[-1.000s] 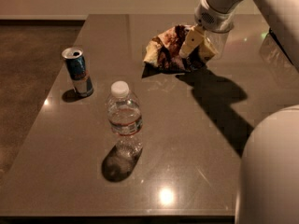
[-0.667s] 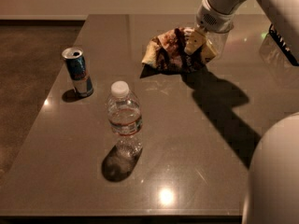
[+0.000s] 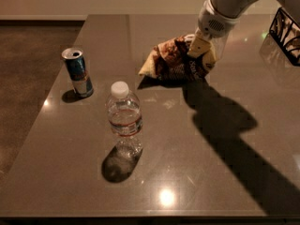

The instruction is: Move brown chip bag near water bottle

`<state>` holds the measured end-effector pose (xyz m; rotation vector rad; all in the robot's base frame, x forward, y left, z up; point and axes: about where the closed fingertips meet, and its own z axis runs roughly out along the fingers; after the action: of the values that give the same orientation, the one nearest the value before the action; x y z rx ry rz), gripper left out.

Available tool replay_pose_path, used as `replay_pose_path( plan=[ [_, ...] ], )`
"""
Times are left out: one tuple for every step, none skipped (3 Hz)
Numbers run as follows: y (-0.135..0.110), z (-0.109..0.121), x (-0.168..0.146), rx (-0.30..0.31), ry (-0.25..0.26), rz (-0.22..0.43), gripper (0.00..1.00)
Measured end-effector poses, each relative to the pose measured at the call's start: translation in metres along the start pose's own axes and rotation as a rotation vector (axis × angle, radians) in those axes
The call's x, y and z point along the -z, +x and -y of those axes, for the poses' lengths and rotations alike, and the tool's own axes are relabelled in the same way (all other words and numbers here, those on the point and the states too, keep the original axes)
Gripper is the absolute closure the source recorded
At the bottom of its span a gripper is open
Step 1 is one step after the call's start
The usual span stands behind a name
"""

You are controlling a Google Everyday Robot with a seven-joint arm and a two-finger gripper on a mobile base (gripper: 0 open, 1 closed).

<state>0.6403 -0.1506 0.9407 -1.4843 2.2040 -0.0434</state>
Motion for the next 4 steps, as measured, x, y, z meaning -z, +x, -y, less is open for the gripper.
replay_pose_path(
  plan=[
    [-0.008,-0.045,0.022,0.106,-0.027,0.031,1.00],
    [-0.011,-0.082,0.035,0.163,-0.057,0.052,1.00],
    [-0.012,-0.111,0.040,0.191,-0.091,0.064,1.00],
    [-0.013,-0.132,0.037,0.202,-0.123,0.071,1.00]
  ],
)
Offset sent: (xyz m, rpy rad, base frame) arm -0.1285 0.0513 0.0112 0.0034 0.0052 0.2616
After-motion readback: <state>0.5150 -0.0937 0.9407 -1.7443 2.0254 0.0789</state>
